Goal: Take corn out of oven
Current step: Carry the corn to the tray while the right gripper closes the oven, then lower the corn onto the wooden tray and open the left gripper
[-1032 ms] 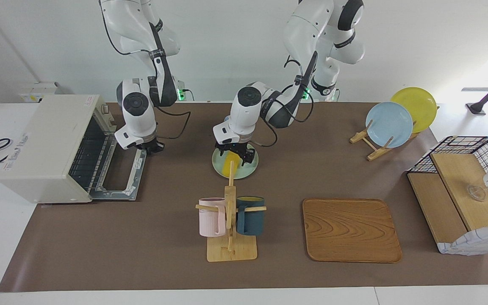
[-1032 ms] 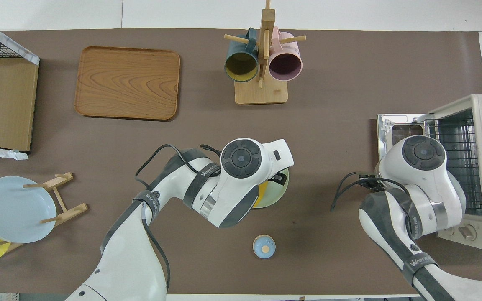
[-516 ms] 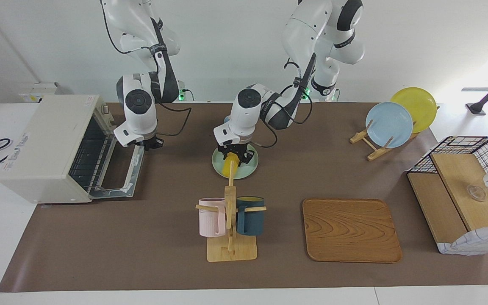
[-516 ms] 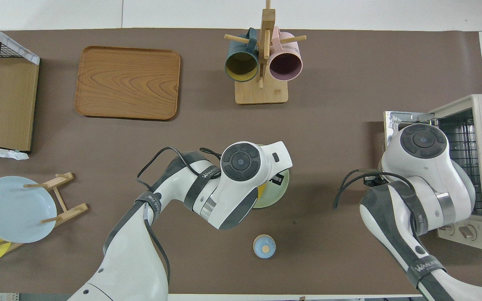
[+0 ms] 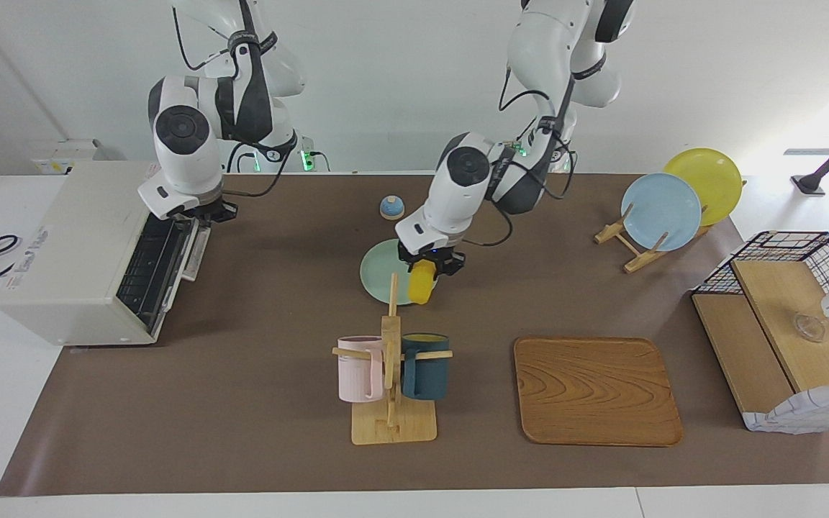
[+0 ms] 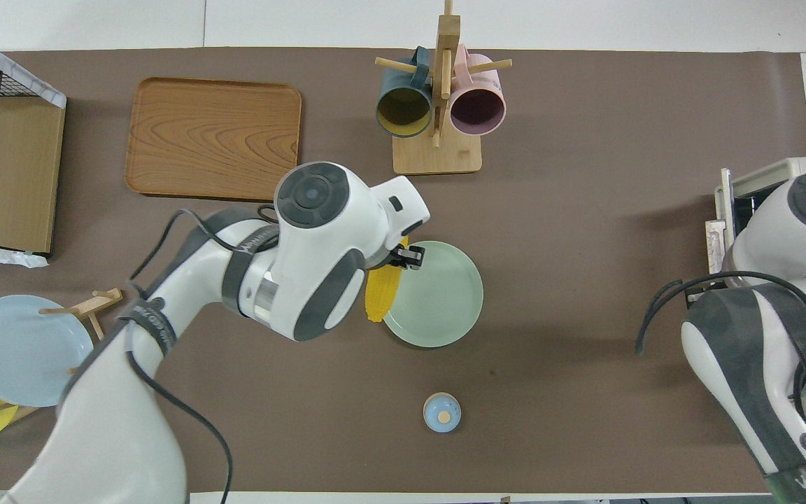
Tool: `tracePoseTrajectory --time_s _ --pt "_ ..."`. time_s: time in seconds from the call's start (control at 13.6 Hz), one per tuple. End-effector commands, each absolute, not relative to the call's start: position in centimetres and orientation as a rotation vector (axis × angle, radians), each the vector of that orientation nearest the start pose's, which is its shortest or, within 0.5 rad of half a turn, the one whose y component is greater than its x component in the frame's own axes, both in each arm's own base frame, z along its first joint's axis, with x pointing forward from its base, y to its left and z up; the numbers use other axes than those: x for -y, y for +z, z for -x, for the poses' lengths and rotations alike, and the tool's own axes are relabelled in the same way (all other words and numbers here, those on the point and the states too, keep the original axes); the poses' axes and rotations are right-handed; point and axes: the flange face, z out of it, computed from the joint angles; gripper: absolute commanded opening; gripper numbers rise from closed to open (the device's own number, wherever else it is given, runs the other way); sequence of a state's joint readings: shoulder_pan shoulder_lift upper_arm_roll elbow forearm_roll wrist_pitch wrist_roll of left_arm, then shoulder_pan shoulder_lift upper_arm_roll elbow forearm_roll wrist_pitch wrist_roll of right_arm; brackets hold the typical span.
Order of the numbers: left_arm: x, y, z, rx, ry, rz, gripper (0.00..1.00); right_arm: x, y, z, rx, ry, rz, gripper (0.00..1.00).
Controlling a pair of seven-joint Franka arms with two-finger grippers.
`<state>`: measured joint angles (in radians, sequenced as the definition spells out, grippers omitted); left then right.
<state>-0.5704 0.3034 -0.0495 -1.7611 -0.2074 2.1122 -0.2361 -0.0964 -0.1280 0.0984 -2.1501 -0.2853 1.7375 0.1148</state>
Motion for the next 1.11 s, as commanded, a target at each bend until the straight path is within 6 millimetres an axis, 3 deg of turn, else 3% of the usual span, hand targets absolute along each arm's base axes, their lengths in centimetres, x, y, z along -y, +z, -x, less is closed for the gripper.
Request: tracePoseTrajectory --time_s 0.0,0.15,0.22,0.44,0.59,0.74,1.03 --pt "30.4 42.5 -56.4 -0.263 0.029 3.345 0.0 8.0 44.8 -47.8 0.05 0.427 3.433 0.0" --pt "22.7 41.3 -60.7 -0.204 -0.012 3.269 0.0 8.2 46.0 -47.4 0.053 0.412 3.437 0.0" --pt "19.8 40.5 -63.2 -0.154 -0.027 3.248 0.0 8.1 46.8 -47.5 0.049 0.404 3.441 0.0" --pt "15.8 37.1 -70.2 -0.045 -0.078 3.264 0.0 7.5 49.8 -48.3 0.031 0.42 3.439 0.0" --pt "12.3 35.8 -73.4 0.009 -0.137 3.269 0.0 6.3 52.2 -49.2 0.033 0.432 3.433 0.0" --pt "10.3 34.5 -74.4 -0.038 -0.213 3.265 0.0 4.8 54.3 -50.3 0.034 0.411 3.377 0.0" --pt "10.6 32.4 -74.9 -0.049 -0.267 3.259 0.0 3.0 57.5 -52.8 -0.006 0.363 3.185 0.0"
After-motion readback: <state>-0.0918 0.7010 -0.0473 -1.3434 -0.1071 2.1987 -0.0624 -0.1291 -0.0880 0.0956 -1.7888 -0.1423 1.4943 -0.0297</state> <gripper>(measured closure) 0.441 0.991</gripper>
